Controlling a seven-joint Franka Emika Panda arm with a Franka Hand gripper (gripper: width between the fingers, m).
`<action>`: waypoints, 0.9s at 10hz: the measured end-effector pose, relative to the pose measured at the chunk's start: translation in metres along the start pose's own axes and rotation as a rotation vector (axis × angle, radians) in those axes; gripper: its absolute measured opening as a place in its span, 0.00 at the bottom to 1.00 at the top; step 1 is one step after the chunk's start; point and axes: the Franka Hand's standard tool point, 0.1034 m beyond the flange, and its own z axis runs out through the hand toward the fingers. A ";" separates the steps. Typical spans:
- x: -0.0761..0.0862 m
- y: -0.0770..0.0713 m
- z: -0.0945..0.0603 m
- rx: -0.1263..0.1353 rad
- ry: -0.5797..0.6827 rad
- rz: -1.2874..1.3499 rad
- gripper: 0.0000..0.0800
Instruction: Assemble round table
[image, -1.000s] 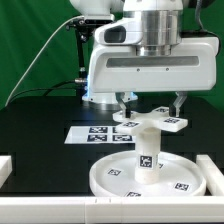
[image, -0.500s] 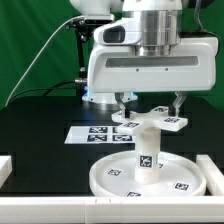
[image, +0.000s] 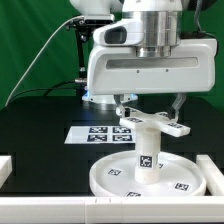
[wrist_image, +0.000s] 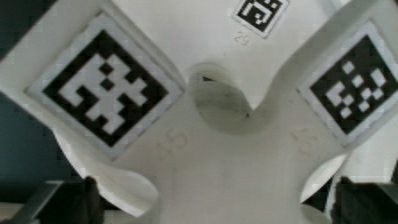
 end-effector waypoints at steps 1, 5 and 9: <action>-0.003 0.000 0.002 -0.001 -0.002 0.000 0.81; -0.006 -0.003 0.007 -0.002 -0.006 0.006 0.81; -0.006 -0.002 0.009 -0.003 -0.010 0.006 0.66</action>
Offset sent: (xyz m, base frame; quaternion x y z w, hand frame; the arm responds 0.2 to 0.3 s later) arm -0.0028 0.0051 -0.0048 -0.0100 0.0039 0.0080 0.9999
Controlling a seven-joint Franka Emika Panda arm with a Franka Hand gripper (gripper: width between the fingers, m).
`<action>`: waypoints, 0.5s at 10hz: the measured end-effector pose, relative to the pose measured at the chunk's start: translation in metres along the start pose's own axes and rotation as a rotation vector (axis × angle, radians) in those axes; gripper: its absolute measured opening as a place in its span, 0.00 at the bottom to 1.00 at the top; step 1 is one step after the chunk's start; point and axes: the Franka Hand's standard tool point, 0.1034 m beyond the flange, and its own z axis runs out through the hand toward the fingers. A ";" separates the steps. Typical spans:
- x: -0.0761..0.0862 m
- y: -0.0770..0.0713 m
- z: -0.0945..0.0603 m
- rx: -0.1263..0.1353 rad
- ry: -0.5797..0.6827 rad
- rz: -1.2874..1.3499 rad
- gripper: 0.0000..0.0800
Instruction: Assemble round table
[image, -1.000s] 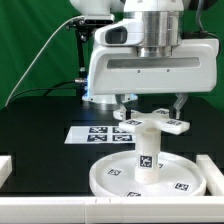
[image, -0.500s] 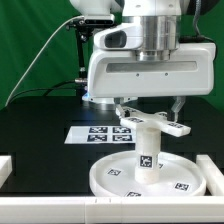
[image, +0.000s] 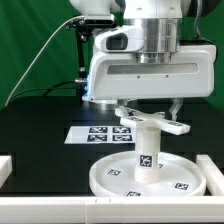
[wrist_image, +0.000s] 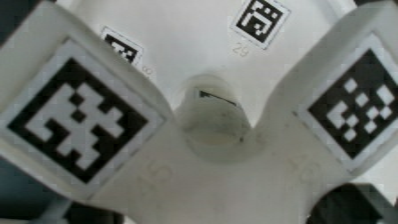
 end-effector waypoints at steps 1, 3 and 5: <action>0.000 0.000 0.000 0.000 0.000 0.000 0.56; 0.000 0.000 0.000 0.000 0.000 0.005 0.56; 0.000 0.000 0.000 0.001 0.002 0.044 0.56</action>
Offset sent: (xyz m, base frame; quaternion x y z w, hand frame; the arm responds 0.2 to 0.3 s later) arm 0.0000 0.0000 0.0000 0.0000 0.0000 0.0650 0.9979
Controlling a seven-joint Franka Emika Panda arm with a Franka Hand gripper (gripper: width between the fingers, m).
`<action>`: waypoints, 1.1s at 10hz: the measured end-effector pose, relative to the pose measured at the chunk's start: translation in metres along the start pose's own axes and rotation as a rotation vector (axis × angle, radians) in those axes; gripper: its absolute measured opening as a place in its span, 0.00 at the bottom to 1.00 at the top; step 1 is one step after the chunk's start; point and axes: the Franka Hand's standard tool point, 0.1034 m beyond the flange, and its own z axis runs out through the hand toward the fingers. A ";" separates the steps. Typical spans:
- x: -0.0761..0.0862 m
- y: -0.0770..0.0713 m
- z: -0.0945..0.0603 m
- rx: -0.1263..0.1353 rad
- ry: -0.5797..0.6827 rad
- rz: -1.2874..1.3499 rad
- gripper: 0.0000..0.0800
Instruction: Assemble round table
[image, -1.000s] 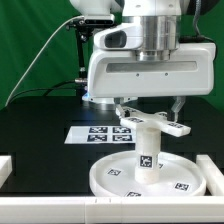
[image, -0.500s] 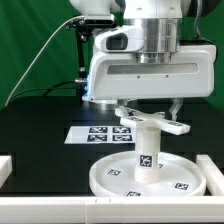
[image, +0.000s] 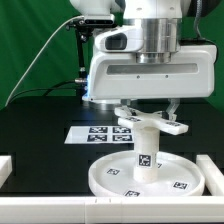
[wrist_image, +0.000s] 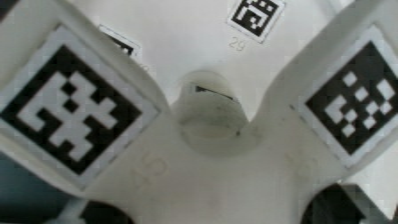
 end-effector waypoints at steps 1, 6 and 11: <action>0.001 0.001 0.000 0.000 0.014 0.102 0.56; 0.005 -0.003 0.000 0.020 0.043 0.788 0.56; 0.005 -0.001 0.001 0.053 0.033 1.234 0.56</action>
Offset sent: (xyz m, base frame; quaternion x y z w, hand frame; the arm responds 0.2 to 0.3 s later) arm -0.0055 0.0004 0.0008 -0.0302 -0.0140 0.3945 0.9183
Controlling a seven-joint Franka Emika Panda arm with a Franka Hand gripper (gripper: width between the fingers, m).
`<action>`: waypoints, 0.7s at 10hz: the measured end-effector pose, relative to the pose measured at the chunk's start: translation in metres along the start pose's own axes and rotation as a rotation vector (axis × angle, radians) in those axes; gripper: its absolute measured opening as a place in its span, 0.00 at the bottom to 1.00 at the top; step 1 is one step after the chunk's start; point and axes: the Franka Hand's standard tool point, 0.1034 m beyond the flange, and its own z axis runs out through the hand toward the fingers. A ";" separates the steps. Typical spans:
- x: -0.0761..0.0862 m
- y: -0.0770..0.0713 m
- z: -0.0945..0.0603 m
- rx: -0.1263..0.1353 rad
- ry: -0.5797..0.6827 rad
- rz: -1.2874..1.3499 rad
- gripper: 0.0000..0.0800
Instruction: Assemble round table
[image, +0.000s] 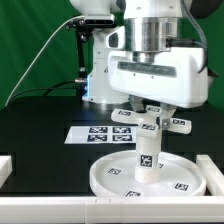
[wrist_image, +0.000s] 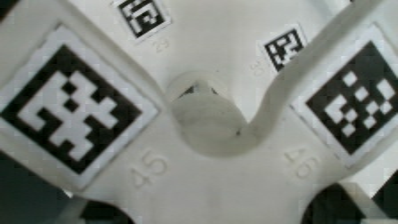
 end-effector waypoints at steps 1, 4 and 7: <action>0.001 -0.001 0.001 0.040 0.007 0.176 0.56; 0.001 0.001 0.001 0.111 0.012 0.474 0.56; -0.003 0.000 0.002 0.113 -0.003 0.474 0.75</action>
Offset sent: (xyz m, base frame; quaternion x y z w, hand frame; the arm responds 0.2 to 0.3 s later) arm -0.0012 -0.0039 -0.0043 0.0190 0.0139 0.2257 0.9739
